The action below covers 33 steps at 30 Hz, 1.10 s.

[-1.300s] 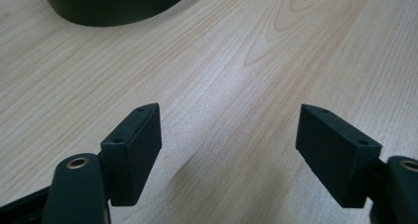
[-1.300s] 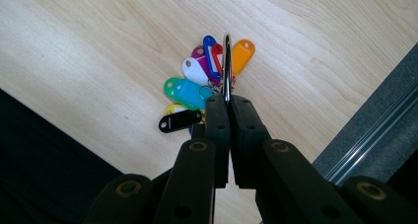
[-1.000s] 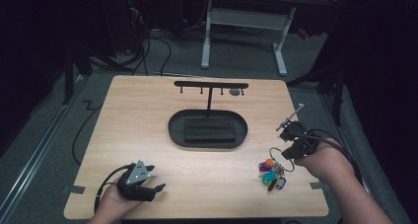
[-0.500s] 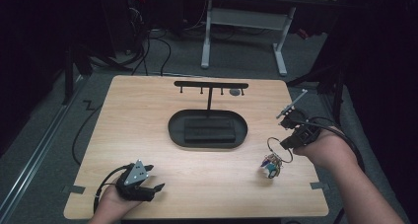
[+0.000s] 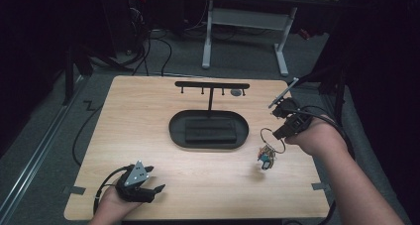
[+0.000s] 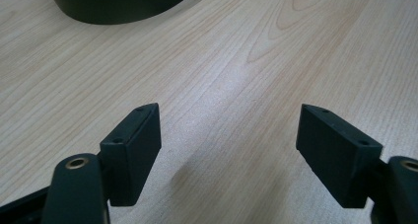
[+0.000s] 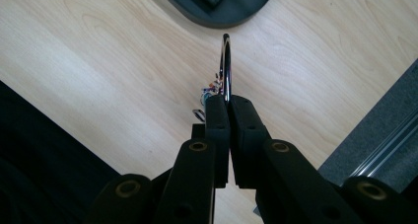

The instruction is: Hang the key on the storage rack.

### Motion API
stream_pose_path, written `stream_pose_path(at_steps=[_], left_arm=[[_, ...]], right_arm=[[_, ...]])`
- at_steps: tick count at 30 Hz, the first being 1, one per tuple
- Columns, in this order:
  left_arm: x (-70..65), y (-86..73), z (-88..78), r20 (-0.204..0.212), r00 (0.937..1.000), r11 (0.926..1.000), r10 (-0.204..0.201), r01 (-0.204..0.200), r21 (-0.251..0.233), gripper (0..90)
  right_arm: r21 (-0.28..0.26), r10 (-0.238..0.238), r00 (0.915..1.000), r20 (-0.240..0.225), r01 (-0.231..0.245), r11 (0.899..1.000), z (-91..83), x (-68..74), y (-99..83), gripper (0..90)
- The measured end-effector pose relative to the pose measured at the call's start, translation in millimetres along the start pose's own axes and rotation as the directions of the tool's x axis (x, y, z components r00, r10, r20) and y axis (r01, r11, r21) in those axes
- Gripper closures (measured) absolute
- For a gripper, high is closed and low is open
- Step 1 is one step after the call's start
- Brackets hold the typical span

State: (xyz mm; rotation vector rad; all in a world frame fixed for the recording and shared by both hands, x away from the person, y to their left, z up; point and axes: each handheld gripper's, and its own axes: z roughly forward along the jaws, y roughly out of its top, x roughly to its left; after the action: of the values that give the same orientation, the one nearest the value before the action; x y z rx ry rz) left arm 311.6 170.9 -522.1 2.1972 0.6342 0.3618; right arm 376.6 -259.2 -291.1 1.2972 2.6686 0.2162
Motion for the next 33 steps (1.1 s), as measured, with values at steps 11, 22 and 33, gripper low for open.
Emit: stream_pose_path(at_steps=[11, 22, 33], left_arm=[[1.0, -1.2, -0.7, 0.003, 1.0, 1.0, -0.006, 0.006, -0.002, 25.7], [0.9, -0.5, 0.9, 0.007, 1.0, 1.0, -0.001, 0.001, 0.005, 25.8], [3.3, -1.8, -0.7, 0.003, 0.9999, 0.9999, -0.01, 0.01, 0.003, 25.8]], right_arm=[[-0.042, -0.023, 0.9997, 0.0, 0.023, 0.999, -3.1, -3.4, 32.0, 88.0], [-0.058, -0.019, 0.9998, 0.011, 0.02, 0.998, -8.8, -7.8, 59.6, 88.0], [-0.076, -0.016, 0.9998, 0.012, 0.017, 0.997, 0.2, -15.4, 81.9, 87.9]])
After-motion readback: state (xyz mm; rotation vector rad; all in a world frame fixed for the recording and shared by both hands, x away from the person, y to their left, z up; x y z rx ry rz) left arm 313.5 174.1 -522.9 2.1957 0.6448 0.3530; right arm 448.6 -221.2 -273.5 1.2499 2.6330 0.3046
